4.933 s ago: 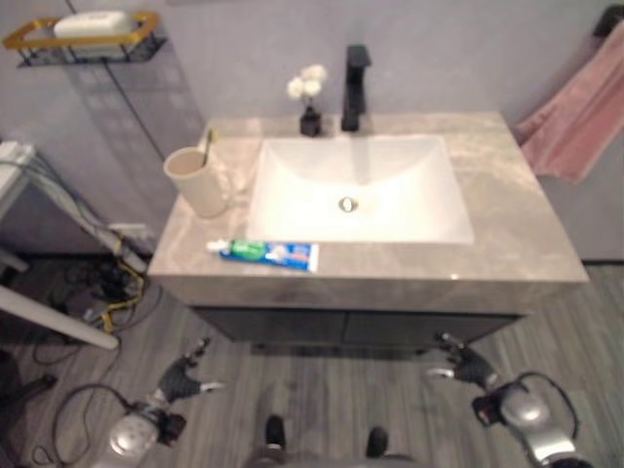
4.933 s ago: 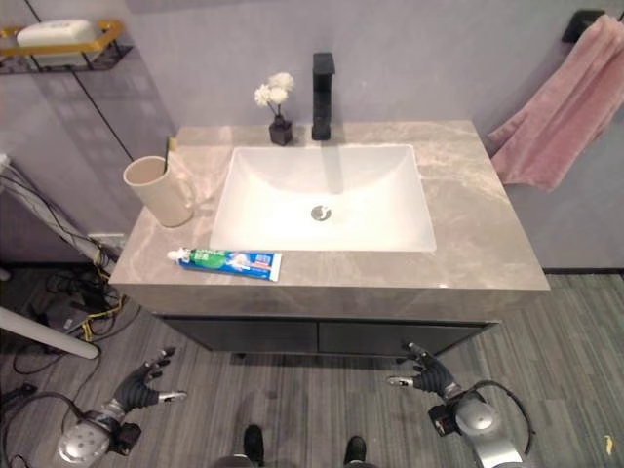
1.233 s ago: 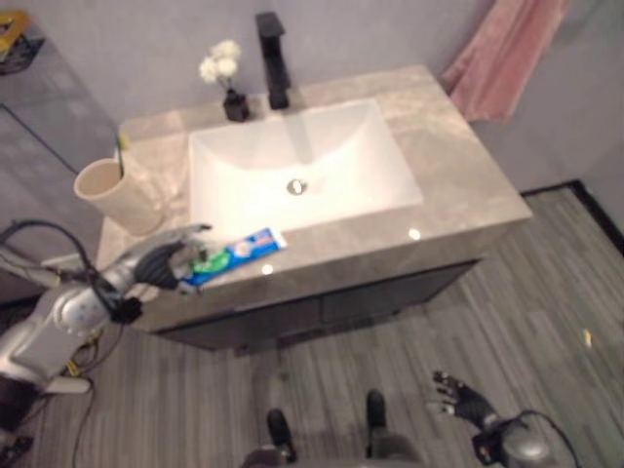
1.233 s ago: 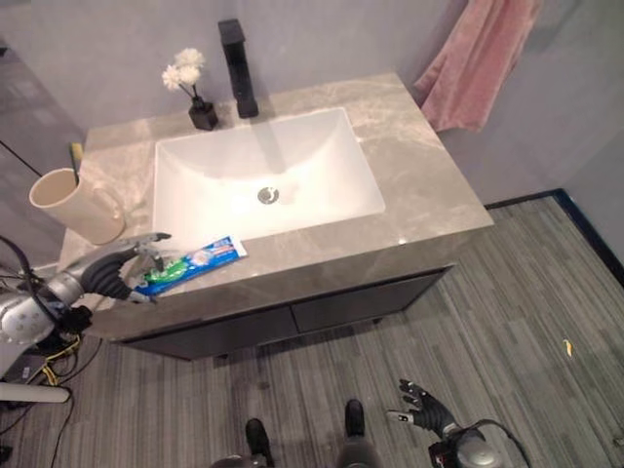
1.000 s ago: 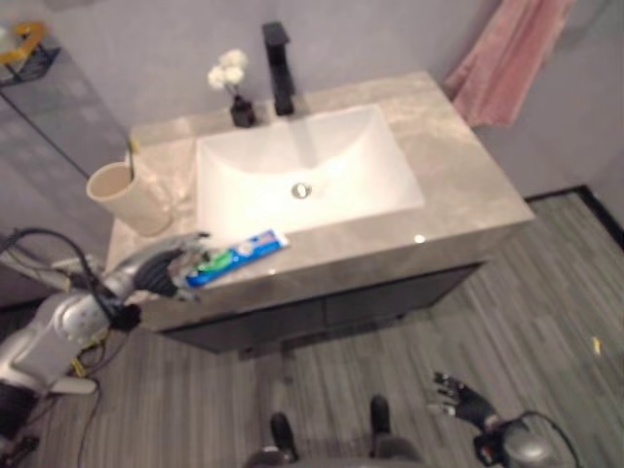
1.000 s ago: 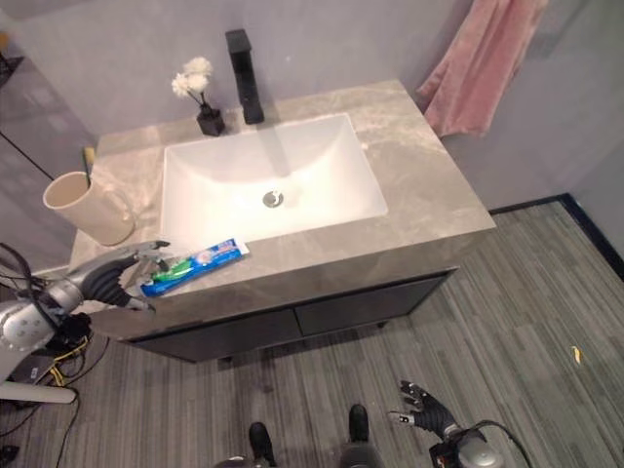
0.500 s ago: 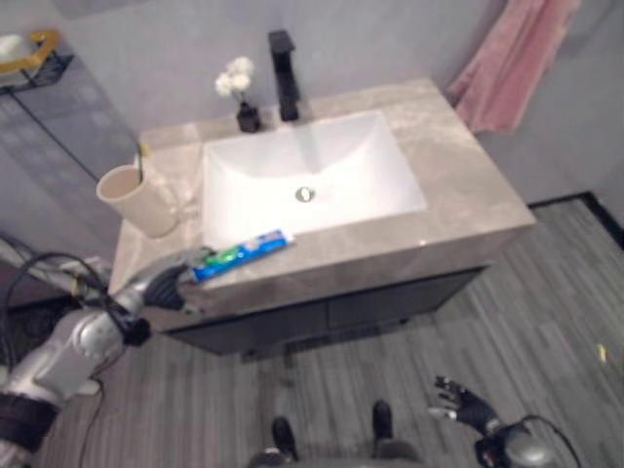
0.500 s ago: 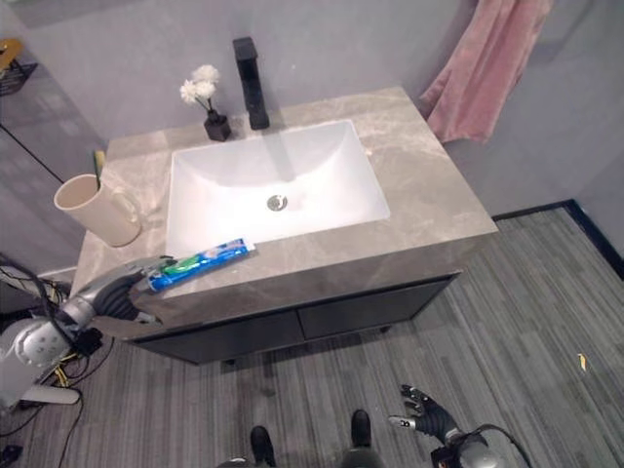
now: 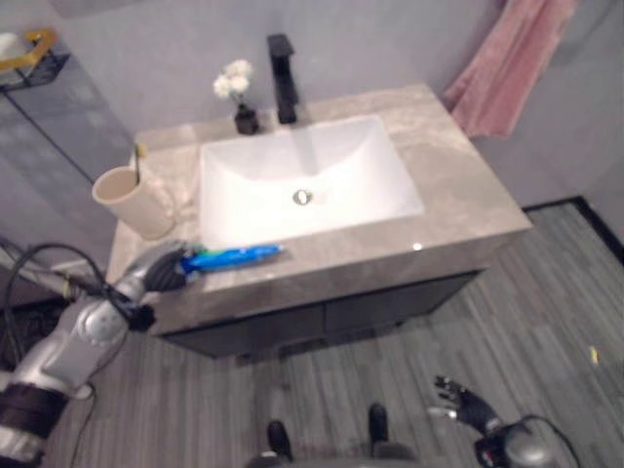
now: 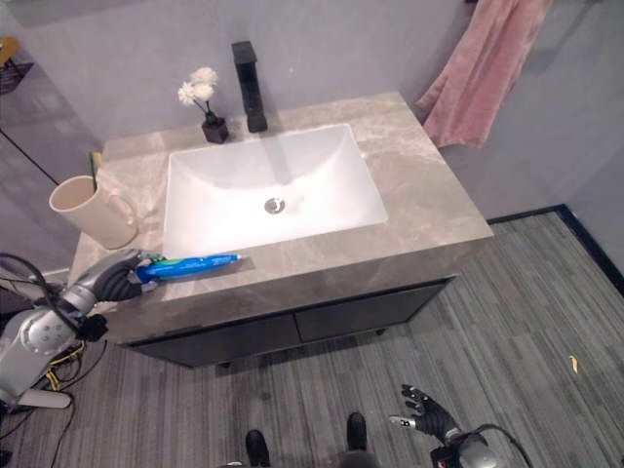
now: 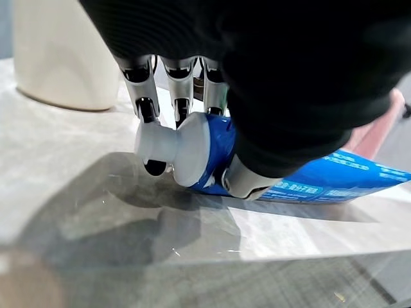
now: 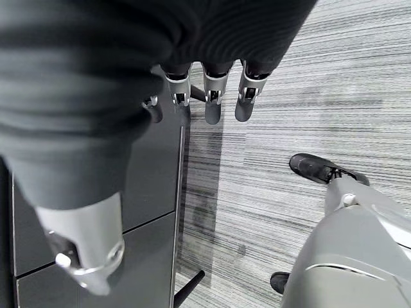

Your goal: Put brush and paste in cup on sink, flatten towel.

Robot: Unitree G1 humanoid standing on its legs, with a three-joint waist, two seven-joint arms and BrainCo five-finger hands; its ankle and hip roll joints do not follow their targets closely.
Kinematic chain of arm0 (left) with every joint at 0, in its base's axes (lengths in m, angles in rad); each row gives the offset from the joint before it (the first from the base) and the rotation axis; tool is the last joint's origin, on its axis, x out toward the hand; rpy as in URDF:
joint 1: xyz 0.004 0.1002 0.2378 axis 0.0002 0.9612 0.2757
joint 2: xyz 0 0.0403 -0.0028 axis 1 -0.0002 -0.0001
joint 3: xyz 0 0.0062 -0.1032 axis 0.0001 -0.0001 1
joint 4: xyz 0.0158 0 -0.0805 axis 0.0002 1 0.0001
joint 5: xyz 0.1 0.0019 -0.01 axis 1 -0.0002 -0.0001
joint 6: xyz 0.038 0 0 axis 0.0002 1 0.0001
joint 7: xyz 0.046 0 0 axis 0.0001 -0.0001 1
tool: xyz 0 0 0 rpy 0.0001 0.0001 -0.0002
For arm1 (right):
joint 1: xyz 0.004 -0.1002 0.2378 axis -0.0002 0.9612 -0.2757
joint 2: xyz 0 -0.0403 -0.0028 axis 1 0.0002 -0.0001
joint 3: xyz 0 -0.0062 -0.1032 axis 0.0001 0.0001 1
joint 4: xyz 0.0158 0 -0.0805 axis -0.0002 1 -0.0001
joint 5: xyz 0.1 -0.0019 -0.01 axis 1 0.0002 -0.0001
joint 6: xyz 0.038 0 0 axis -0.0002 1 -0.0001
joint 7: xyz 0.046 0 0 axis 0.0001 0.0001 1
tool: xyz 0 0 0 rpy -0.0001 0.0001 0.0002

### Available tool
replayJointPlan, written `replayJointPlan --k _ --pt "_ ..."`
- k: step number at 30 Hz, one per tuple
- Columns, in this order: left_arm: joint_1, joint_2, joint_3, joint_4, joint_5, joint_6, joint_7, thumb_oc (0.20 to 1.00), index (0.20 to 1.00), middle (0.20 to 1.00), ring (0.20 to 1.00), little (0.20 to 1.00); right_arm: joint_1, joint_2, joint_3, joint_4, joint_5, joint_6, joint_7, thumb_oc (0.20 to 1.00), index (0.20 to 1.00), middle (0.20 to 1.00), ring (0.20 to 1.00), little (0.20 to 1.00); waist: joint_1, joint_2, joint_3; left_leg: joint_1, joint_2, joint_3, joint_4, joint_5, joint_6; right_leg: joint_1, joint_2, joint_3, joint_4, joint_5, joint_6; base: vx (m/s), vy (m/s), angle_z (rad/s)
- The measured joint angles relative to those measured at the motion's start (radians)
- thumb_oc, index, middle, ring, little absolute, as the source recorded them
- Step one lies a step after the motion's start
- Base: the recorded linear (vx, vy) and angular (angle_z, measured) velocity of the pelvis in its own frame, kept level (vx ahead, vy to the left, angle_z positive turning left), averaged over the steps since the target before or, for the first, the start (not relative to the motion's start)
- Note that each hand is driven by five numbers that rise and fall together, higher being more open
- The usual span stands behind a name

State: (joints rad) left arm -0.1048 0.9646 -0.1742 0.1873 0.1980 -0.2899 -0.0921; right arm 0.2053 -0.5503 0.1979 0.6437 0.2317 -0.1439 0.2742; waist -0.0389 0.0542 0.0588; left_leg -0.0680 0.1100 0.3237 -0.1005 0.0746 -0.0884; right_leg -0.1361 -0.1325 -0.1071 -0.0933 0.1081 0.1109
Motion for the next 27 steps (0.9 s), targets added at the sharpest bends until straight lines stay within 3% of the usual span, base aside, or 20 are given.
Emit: replayJointPlan --k 10,18,22,27 --pt "0.003 -0.008 -0.006 0.002 -0.020 0.012 -0.020 0.200 0.200 0.200 0.200 0.200 -0.004 0.000 0.000 0.001 -0.035 0.014 0.002 1.000 1.000 1.000 1.000 1.000 0.000 0.014 -0.005 0.003 0.000 0.002 0.000 0.000 0.000 0.001 0.000 0.001 0.000 -0.001 -0.001 0.00 0.000 0.00" --pt "0.048 -0.127 0.054 -0.003 0.017 0.014 0.030 0.200 0.200 0.200 0.200 0.200 -0.012 0.026 -0.071 0.004 0.010 0.013 -0.024 1.000 1.000 1.000 1.000 1.000 0.001 0.013 -0.002 0.025 0.003 -0.006 0.000 0.000 -0.001 0.034 0.003 -0.007 0.000 -0.004 -0.002 0.00 0.001 0.01" --pt "0.075 -0.203 0.061 -0.010 0.018 0.008 0.080 0.200 0.200 0.200 0.200 0.200 -0.019 0.038 -0.122 -0.003 0.056 0.007 -0.063 1.000 1.000 1.000 1.000 1.000 -0.001 -0.015 -0.006 0.046 0.007 -0.015 -0.004 -0.007 -0.003 0.055 0.005 -0.017 0.000 -0.016 0.000 -0.01 0.015 0.07" --pt "0.078 -0.218 0.058 -0.011 0.018 0.010 0.111 0.200 0.200 0.200 0.200 0.200 -0.024 0.038 -0.169 -0.052 0.125 -0.006 -0.097 1.000 1.000 1.000 1.000 1.000 -0.004 -0.039 -0.016 0.053 0.006 -0.023 -0.003 -0.007 -0.003 0.068 0.005 -0.024 0.000 -0.013 -0.003 -0.01 0.019 0.04"
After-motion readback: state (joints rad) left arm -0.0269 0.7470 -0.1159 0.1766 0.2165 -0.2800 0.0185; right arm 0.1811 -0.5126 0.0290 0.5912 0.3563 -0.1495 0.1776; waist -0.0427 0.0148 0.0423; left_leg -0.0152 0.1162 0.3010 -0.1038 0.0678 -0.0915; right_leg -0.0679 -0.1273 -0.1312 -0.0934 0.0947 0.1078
